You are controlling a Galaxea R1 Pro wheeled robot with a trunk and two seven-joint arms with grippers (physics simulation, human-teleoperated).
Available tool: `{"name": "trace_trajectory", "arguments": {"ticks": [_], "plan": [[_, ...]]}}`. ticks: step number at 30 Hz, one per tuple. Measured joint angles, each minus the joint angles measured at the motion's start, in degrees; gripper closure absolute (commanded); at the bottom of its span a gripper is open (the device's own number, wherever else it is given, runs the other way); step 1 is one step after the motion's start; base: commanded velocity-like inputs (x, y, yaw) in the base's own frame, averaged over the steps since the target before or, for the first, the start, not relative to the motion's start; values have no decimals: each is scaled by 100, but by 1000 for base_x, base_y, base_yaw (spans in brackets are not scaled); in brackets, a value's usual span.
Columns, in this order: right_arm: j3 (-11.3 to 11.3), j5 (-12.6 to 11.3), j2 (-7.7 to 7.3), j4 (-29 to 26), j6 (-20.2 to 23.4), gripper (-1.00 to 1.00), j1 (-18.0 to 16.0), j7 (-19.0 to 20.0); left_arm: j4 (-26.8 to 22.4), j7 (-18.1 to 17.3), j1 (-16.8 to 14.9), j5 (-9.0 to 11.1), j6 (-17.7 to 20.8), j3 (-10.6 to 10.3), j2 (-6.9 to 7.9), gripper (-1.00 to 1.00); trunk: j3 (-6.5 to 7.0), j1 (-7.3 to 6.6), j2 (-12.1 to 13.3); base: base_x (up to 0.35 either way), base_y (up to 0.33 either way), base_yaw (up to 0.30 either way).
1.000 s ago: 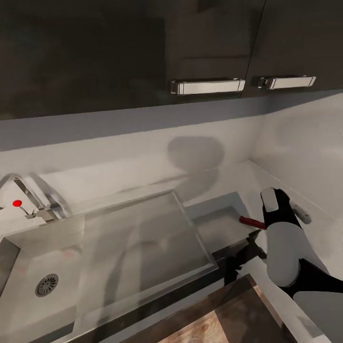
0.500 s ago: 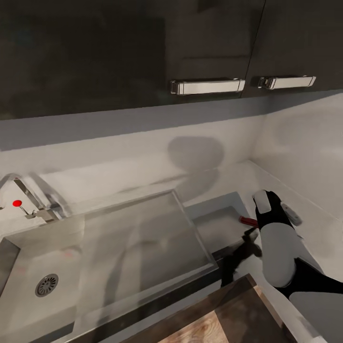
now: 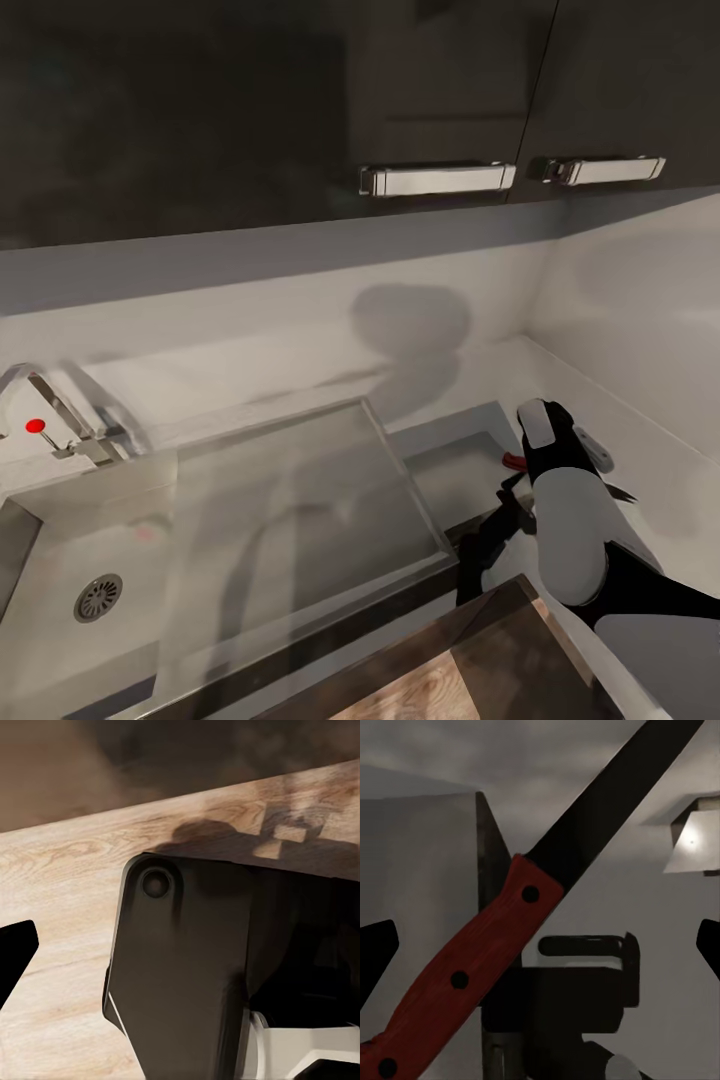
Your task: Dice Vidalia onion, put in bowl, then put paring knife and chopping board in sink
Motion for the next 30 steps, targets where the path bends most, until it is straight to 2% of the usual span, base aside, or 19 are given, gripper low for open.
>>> {"name": "trace_trajectory", "arguments": {"ticks": [15, 30], "plan": [[0, -7, 4, 0, 0, -100, 0, 16, 0, 0, 0, 0, 0, 0, 0, -100, -104, 0, 0, 0, 0, 0], [2, -20, 4, 187, 10, -100, 0, 347, 6, 0, 0, 0, 0, 0, 0, -100, -199, 0, 0, 0, 0, 0]]}}
